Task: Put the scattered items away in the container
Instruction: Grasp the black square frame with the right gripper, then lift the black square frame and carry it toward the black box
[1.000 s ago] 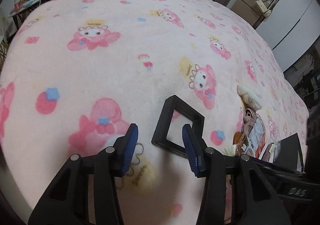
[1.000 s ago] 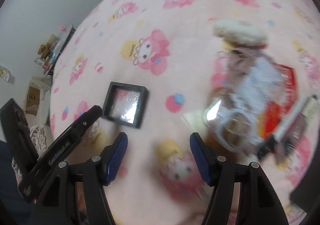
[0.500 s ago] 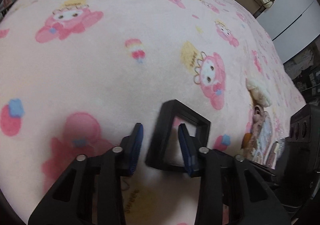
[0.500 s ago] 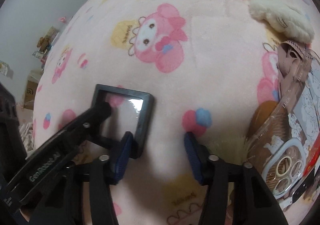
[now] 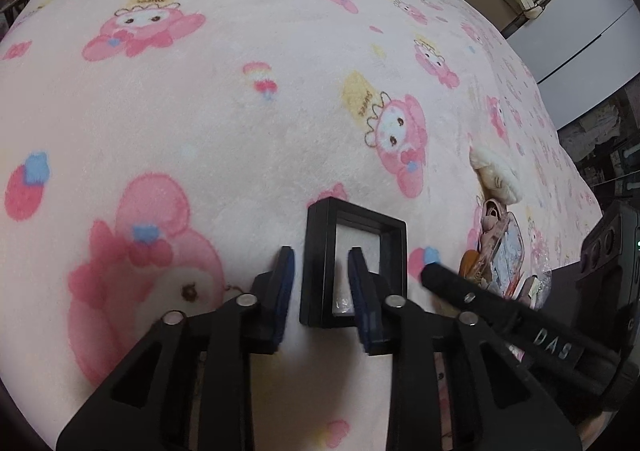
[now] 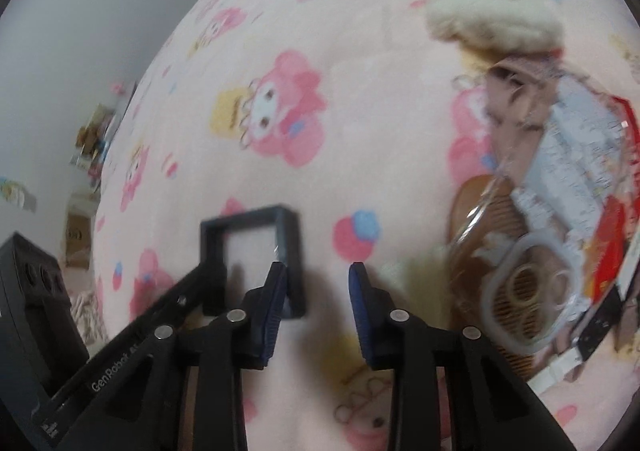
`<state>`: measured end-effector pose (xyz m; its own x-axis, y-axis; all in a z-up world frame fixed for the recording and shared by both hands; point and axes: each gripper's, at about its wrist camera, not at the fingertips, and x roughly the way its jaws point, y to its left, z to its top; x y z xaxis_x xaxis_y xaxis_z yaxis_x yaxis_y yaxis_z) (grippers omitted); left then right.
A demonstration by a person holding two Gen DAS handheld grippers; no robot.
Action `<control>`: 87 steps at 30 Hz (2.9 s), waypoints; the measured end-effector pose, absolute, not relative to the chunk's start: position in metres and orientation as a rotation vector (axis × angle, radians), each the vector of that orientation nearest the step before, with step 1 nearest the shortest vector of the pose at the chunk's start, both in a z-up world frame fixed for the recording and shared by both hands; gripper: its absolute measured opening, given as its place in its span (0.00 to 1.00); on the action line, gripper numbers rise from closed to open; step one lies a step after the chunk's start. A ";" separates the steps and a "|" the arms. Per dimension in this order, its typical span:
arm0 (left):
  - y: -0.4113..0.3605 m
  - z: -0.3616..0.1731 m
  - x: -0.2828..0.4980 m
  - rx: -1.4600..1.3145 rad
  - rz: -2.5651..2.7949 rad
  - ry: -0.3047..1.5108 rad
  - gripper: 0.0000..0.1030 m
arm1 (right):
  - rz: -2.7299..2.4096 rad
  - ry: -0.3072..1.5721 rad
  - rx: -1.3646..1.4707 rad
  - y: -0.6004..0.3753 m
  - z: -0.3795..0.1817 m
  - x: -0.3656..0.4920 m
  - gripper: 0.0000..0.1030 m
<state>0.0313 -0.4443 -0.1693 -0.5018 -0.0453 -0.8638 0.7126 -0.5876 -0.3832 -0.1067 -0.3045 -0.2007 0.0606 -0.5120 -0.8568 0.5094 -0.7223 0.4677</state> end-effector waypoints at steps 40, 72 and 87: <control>-0.438 -0.173 0.005 1.326 -2.250 1.007 0.25 | -1.806 -0.111 1.604 -0.321 -0.225 -0.144 0.40; -0.402 -0.124 0.039 1.181 -2.323 1.052 0.30 | -1.532 -0.220 1.608 -0.302 -0.201 -0.108 0.35; -0.245 -0.021 -0.024 1.137 -2.781 0.872 0.29 | -1.870 -0.301 1.284 -0.131 -0.078 -0.118 0.35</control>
